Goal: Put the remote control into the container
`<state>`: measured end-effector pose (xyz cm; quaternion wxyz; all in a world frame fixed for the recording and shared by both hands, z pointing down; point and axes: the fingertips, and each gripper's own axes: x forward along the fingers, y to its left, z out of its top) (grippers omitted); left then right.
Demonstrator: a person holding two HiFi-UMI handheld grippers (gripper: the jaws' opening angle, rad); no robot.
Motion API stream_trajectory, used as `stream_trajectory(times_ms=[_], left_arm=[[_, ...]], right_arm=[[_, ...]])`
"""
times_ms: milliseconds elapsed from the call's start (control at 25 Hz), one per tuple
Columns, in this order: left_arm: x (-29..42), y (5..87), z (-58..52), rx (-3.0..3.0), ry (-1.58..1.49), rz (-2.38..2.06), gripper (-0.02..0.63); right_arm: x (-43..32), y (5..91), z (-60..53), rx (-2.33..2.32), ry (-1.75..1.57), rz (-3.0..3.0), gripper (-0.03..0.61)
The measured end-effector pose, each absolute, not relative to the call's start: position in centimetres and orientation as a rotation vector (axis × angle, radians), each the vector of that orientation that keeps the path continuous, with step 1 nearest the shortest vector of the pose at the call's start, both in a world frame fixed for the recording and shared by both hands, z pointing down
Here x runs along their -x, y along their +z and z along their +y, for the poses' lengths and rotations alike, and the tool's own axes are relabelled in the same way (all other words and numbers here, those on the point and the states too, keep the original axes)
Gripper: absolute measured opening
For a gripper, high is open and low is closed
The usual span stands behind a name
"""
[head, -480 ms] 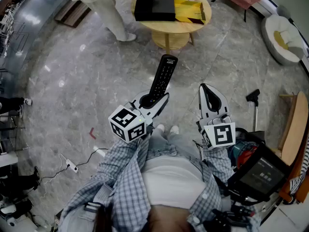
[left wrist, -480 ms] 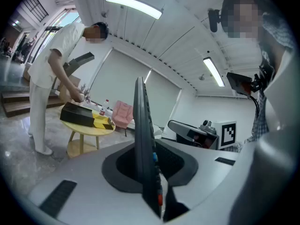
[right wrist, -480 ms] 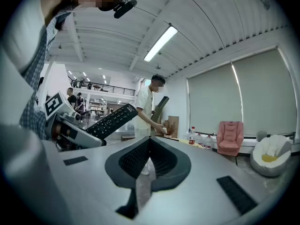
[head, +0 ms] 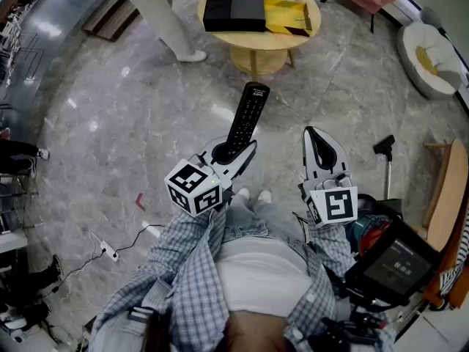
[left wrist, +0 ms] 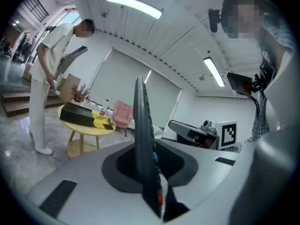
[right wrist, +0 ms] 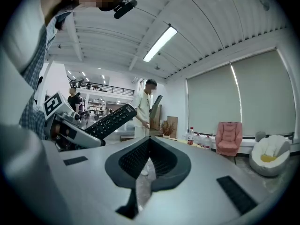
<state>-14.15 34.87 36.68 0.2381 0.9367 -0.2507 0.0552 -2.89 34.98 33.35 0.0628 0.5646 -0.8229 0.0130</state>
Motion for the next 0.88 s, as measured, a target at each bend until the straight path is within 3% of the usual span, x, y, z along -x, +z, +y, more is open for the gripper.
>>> stream_trajectory(times_ms=[880], left_arm=[[13.3,36.3,35.5,-2.555,0.148,-0.754,0.080]], right_arm=[[-0.3,33.6,35.0,-1.806,0.141,-2.480,0.008]])
